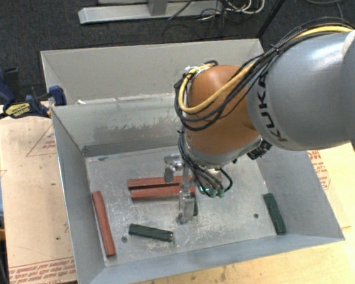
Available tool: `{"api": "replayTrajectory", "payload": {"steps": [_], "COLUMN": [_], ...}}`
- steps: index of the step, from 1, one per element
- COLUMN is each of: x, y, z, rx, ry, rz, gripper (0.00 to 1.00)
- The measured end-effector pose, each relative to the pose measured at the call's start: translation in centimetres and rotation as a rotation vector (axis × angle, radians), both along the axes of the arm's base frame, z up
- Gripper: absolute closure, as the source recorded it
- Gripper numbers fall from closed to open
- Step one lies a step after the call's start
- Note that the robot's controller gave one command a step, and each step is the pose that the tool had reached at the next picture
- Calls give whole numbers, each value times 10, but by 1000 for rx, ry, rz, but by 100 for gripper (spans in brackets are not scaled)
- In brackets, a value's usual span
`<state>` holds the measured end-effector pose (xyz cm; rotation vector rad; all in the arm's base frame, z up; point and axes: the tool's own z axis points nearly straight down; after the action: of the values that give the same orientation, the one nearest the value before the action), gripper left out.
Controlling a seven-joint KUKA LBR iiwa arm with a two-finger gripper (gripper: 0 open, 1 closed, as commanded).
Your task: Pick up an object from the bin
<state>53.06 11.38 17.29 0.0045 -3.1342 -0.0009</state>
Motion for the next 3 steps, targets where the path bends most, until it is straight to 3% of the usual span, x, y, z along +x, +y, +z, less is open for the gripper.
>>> {"api": "replayTrajectory", "payload": {"steps": [1, 2, 3], "x": [15, -28, -27], "y": [18, 30, 30], "z": [-102, -102, -101], "rx": [3, 3, 4], "ry": [-16, -10, -13], "rz": [280, 606, 604], "gripper": [0, 0, 100]}}
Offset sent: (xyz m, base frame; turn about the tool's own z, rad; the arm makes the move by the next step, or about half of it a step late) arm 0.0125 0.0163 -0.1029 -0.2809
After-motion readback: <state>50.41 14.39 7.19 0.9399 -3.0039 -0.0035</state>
